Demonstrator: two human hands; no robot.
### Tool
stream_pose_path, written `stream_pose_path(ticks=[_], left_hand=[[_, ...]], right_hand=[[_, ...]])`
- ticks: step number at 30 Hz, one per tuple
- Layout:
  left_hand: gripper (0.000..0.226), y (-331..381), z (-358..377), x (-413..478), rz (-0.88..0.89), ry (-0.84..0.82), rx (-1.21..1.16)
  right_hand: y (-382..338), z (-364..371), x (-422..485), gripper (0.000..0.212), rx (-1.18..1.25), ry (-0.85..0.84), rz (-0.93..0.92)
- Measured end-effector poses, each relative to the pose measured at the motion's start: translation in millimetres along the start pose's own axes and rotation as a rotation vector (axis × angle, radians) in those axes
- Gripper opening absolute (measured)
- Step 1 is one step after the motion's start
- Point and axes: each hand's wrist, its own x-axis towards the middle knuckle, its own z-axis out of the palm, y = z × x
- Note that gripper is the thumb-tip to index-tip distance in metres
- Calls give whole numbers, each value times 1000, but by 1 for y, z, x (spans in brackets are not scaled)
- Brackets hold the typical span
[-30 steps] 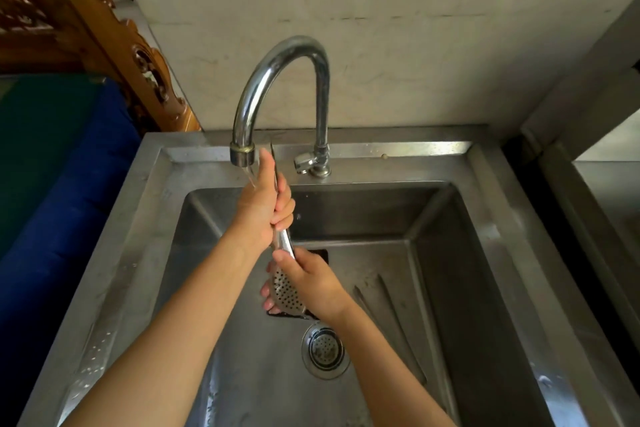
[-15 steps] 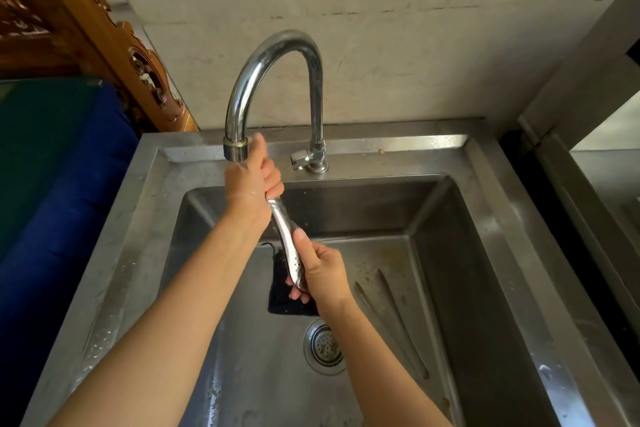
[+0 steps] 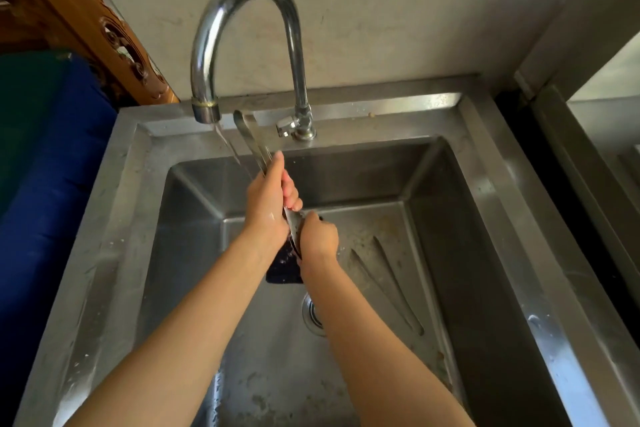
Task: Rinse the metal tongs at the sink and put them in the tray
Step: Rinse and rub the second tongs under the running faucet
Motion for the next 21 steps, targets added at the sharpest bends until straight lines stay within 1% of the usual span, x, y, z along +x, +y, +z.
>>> stream_pose_path(ticks=[2, 3, 4, 5, 6, 8, 10, 11, 12, 13, 16, 17, 18, 19, 21], left_hand=[[44, 0, 0, 4, 17, 23, 43], [44, 2, -1, 8, 51, 30, 60], [43, 5, -2, 12, 90, 42, 62], [41, 8, -3, 17, 124, 65, 48], [40, 12, -4, 22, 147, 96, 23], [40, 21, -7, 32, 174, 164, -12], [42, 27, -8, 39, 177, 183, -29], [43, 27, -9, 39, 172, 176, -51], [43, 26, -10, 38, 159, 167, -85], [41, 24, -10, 35, 142, 160, -128], [32, 13, -14, 22, 146, 131, -217], [29, 11, -16, 18, 170, 111, -234], [26, 8, -19, 15, 188, 90, -253], [23, 6, -23, 12, 188, 75, -272], [15, 5, -34, 10, 147, 49, -352]], right_hand=[[-2, 5, 5, 30, 8, 27, 96], [-5, 6, 6, 33, 21, 46, 129], [-7, 6, 10, 39, 48, 31, 114], [-9, 5, 11, 42, 64, -21, 43], [-10, 4, 9, 42, 50, -101, -78], [-8, 0, 2, 29, 13, -328, -294], [-4, -6, -2, 20, 66, -515, -325], [-4, -8, -1, 19, 128, -546, -312], [-5, -9, 0, 19, 196, -532, -281], [-8, -9, 2, 21, 263, -476, -224], [-17, -4, 8, 30, 342, -206, 6], [-17, -2, 9, 31, 370, -152, 50], [-17, -1, 11, 32, 401, -136, 47], [-15, -1, 13, 32, 416, -159, -2], [-8, -3, 15, 27, 372, -249, -173]])
